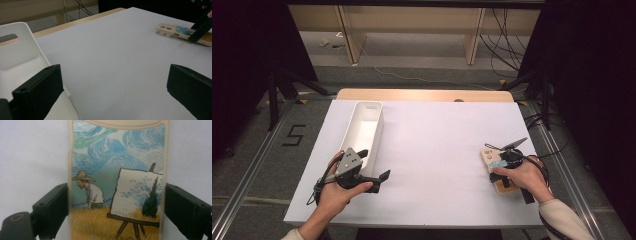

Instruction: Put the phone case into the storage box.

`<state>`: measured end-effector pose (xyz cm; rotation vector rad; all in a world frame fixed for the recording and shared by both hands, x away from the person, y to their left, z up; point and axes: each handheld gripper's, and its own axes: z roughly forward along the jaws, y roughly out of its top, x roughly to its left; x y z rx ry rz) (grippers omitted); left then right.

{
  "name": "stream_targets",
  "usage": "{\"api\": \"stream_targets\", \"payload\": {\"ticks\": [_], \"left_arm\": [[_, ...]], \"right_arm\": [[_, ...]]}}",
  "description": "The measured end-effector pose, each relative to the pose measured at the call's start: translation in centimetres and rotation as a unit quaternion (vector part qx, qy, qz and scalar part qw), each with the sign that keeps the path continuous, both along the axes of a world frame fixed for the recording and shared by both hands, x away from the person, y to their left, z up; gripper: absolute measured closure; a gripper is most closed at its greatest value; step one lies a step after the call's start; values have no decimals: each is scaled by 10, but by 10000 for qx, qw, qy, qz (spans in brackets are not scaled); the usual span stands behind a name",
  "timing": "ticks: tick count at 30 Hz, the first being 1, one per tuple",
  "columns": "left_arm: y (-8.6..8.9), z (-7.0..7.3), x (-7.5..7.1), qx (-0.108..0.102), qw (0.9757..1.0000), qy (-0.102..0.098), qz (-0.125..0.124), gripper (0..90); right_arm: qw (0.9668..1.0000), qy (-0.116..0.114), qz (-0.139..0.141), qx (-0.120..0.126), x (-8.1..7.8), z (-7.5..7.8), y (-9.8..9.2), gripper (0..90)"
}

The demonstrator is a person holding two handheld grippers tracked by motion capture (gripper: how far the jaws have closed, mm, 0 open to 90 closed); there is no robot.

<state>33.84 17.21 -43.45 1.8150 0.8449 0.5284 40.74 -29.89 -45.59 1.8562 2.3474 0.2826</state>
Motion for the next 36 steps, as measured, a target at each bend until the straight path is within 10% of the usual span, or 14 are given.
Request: {"api": "stream_targets", "payload": {"ticks": [36], "left_arm": [[1, 0, 0, -33, 10000, -13, 38, 1]], "right_arm": [[9971, -664, 69, 378, -2, 17, 5, 124]]}}
